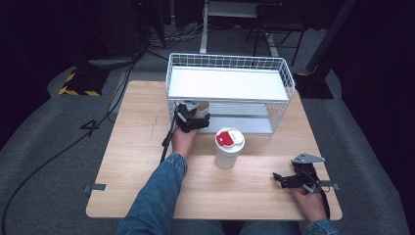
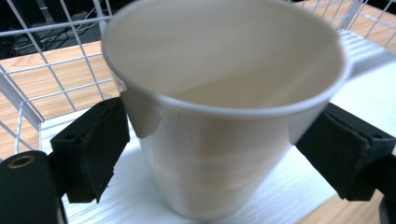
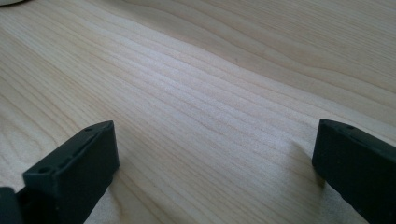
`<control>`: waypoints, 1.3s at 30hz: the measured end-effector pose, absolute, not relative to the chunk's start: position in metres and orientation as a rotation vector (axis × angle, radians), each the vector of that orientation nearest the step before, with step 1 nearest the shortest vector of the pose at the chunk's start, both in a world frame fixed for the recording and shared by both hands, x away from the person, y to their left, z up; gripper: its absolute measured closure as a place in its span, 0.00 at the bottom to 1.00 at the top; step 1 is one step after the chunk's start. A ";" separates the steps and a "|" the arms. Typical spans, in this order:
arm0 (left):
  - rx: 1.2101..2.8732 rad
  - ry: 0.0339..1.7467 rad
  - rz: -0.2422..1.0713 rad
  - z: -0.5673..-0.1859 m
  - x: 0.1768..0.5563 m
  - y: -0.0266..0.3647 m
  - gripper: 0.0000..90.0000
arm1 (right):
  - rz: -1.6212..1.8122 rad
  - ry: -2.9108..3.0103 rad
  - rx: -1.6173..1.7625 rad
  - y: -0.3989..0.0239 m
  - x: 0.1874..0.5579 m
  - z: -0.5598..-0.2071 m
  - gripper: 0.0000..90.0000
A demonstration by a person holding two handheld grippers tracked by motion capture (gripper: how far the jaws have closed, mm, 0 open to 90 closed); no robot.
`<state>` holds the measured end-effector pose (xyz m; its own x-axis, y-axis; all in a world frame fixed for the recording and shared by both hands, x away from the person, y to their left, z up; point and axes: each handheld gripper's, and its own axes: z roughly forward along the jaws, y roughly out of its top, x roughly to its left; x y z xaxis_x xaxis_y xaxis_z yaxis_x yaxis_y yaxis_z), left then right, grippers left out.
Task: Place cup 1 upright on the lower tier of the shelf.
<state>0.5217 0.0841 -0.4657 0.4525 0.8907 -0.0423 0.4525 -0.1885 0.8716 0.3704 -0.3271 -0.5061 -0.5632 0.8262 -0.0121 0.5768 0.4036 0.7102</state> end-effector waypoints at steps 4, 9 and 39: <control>1.810 1.142 0.612 -0.461 0.515 0.086 0.12 | 0.952 2.303 1.210 -0.327 0.370 -0.506 0.01; 1.824 1.121 0.601 -0.456 0.504 0.086 0.12 | 0.952 2.303 1.210 -0.327 0.370 -0.506 0.01; 1.798 1.102 0.554 -0.416 0.407 0.137 0.13 | 0.953 2.301 1.214 -0.327 0.370 -0.506 0.01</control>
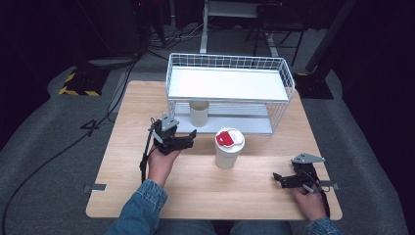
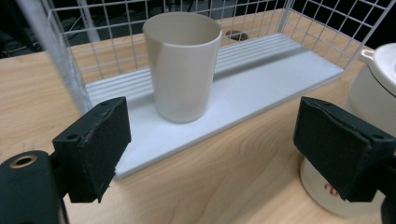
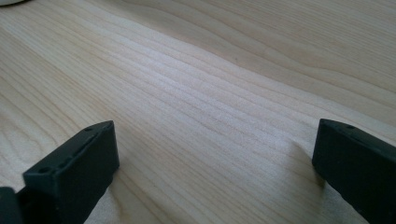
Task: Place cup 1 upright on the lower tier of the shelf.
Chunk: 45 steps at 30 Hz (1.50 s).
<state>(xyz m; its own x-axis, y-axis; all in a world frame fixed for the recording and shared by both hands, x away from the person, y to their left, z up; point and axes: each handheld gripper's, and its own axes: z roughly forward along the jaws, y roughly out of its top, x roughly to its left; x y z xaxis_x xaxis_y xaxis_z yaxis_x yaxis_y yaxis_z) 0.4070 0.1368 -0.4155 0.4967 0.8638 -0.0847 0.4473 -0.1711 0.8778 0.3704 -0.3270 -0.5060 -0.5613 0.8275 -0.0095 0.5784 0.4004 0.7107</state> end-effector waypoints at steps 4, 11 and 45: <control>1.798 1.116 0.544 -0.415 0.396 0.150 0.13 | 0.953 2.301 1.214 -0.327 0.370 -0.506 0.01; 1.834 1.095 0.583 -0.413 0.375 0.166 0.15 | 0.953 2.302 1.214 -0.327 0.370 -0.506 0.01; 2.044 1.190 0.490 -0.473 0.331 0.210 0.16 | 0.971 2.317 1.184 -0.327 0.370 -0.506 0.04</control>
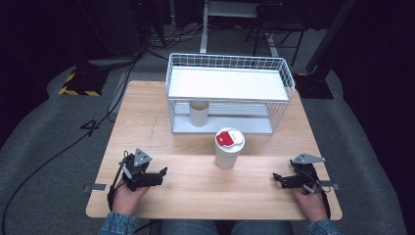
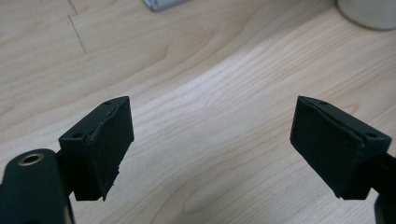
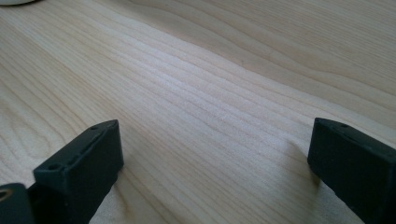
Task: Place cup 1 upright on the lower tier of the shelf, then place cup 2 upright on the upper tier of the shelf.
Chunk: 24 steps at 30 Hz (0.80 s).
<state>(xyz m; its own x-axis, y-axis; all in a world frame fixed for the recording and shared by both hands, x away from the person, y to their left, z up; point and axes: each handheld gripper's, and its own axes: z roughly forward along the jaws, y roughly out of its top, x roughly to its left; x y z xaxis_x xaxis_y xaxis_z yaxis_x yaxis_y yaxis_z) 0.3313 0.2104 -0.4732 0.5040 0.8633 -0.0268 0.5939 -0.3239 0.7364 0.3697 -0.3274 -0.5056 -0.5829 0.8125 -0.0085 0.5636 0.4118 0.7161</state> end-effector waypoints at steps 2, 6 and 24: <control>2.069 1.205 0.482 -0.480 0.333 0.213 0.16 | 0.973 2.318 1.182 -0.327 0.370 -0.506 0.04; 2.102 1.251 0.470 -0.491 0.335 0.216 0.16 | 0.976 2.323 1.172 -0.328 0.370 -0.505 0.05; 2.093 1.271 0.464 -0.505 0.333 0.228 0.08 | 0.986 2.328 1.163 -0.329 0.370 -0.505 0.07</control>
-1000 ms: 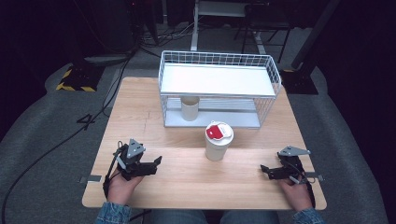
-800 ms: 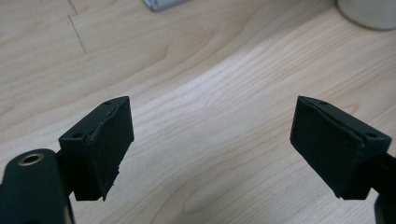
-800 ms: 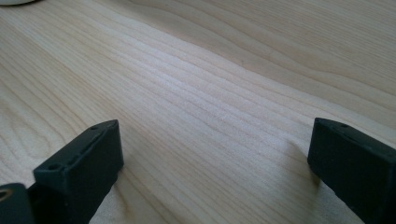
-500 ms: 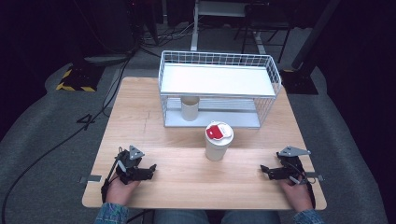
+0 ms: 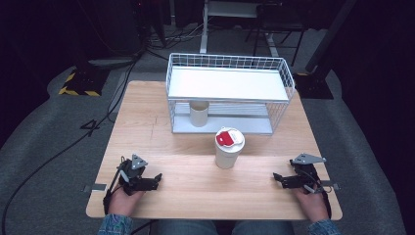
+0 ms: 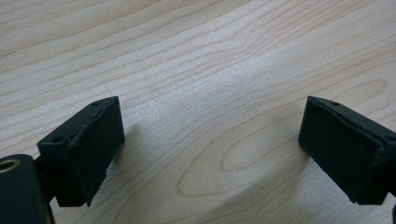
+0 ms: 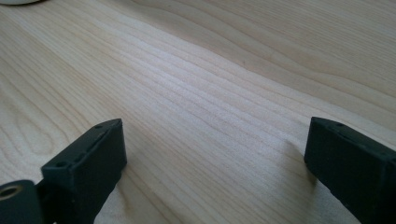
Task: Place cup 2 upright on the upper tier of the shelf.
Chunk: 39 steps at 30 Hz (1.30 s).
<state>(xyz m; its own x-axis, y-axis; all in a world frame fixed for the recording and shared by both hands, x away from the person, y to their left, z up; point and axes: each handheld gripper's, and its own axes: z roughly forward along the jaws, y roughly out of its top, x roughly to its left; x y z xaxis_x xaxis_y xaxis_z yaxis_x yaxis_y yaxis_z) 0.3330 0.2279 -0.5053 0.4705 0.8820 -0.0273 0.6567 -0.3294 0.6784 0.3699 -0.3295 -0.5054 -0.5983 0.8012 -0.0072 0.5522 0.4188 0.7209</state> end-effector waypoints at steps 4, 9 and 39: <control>2.088 1.274 0.464 -0.506 0.333 0.228 0.08 | 1.001 2.342 1.139 -0.333 0.369 -0.505 0.10; 2.060 1.329 0.482 -0.506 0.333 0.226 0.08 | 1.011 2.355 1.121 -0.335 0.369 -0.505 0.11; 2.053 1.342 0.489 -0.506 0.334 0.225 0.08 | 1.117 2.373 1.094 -0.322 0.360 -0.479 0.17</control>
